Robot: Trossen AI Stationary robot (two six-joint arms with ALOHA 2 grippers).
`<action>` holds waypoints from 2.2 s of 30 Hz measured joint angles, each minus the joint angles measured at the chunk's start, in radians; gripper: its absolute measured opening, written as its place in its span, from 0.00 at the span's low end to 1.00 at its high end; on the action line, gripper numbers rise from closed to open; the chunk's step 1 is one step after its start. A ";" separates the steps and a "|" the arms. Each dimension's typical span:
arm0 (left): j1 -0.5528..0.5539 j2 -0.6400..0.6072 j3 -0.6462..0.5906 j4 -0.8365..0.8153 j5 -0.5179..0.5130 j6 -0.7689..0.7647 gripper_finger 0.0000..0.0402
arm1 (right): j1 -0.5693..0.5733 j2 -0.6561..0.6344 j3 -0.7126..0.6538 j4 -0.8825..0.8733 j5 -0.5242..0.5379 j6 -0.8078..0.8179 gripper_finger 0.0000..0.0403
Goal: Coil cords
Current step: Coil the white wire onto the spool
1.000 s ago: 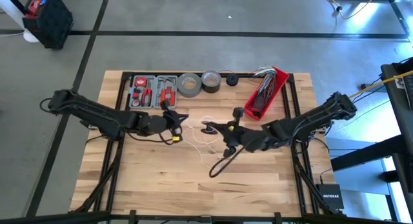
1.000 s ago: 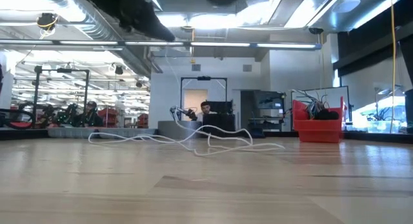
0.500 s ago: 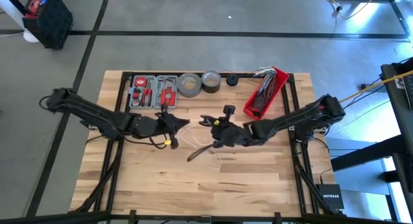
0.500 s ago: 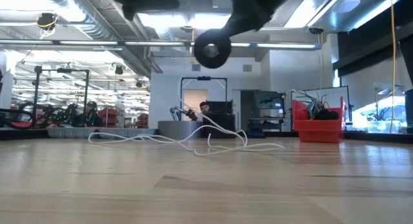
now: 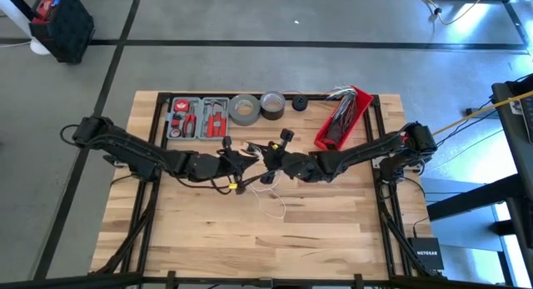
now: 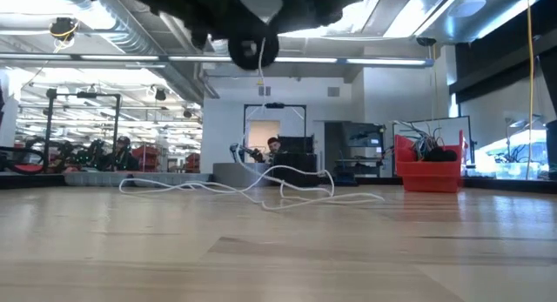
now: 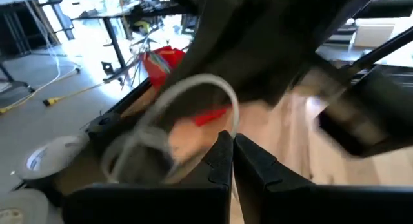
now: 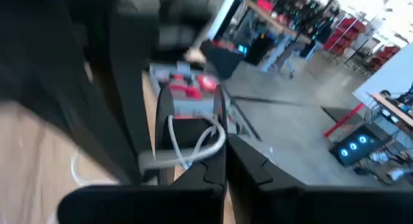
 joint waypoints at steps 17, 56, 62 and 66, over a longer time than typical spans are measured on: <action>0.042 0.033 0.003 0.001 -0.003 0.022 0.00 | 0.001 -0.192 -0.002 0.114 -0.105 -0.057 0.01; 0.047 0.009 -0.005 -0.161 0.001 0.107 0.00 | 0.001 -0.302 0.207 -0.428 -0.311 0.062 0.01; 0.047 -0.065 -0.005 -0.267 -0.032 0.086 0.00 | 0.002 -0.272 0.205 -0.583 -0.314 0.091 0.01; 0.039 -0.122 -0.004 -0.325 -0.035 0.043 0.00 | 0.001 -0.238 0.204 -0.616 -0.311 0.090 0.01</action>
